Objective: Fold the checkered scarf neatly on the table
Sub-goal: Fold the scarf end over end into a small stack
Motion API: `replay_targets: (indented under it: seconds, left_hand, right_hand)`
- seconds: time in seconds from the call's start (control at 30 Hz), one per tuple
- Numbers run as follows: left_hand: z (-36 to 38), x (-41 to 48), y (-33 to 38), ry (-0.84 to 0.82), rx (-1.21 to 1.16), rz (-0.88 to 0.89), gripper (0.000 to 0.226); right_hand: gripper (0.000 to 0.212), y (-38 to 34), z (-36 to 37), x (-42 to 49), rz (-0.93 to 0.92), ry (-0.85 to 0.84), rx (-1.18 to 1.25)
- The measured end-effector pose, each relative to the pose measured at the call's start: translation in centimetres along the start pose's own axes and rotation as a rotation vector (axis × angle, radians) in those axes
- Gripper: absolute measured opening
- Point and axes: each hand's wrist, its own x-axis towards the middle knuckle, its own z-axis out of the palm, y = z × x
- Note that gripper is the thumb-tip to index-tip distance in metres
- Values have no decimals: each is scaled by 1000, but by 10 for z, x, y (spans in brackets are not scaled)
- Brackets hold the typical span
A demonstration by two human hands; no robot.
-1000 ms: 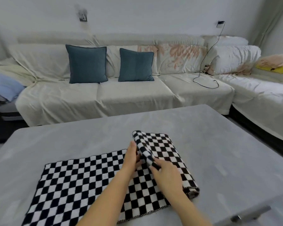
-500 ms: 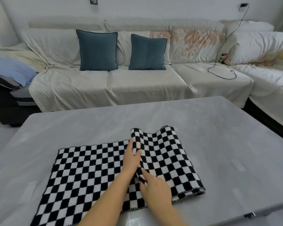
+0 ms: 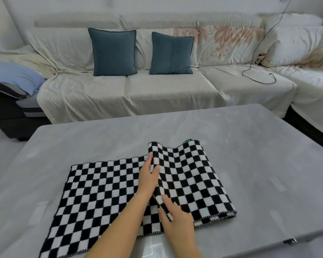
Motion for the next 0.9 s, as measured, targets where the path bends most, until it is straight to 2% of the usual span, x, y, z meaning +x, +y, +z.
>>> replay_targets:
  seconds: [0.07,0.2,0.23,0.3,0.33,0.4,0.47,0.53,0.6,0.7,0.83,0.9]
  left_hand:
    - [-6,-1,-7,7,55,7,55]
    - [-10,-3,-20,-1,194,38,55]
    - [-9,-3,-20,10,214,44,54]
    - [-7,-2,-22,23,270,64,52]
    - [-7,-1,-24,23,305,75,50]
    - [-7,0,-27,26,335,77,48]
    - [-7,0,-28,48,318,77,47]
    - [-7,-2,-27,81,281,92,45]
    - [-9,-2,-26,105,242,107,43]
    - [-12,-2,-29,116,243,70,43]
    - [-7,-7,-25,56,381,65,48]
    - [-2,-6,-22,-1,523,61,63]
  right_hand:
    - [42,2,9,-3,-51,-1,-36]
    - [58,10,17,-7,-157,-89,-254]
    - [55,10,17,-5,-168,-93,-257]
    - [36,0,10,-7,-212,-142,-269]
    - [37,-7,2,-7,-219,-211,-313]
    - [69,-15,-8,4,-256,-251,-361]
    - [90,-17,-26,21,-182,-246,-358]
    - [100,-9,-44,41,-161,-132,-432]
    - [101,2,-59,62,-109,-91,-547]
    - [98,22,-72,78,-34,-156,-671]
    - [88,50,-72,71,24,-285,-786]
    - [92,59,-69,66,35,-298,-819]
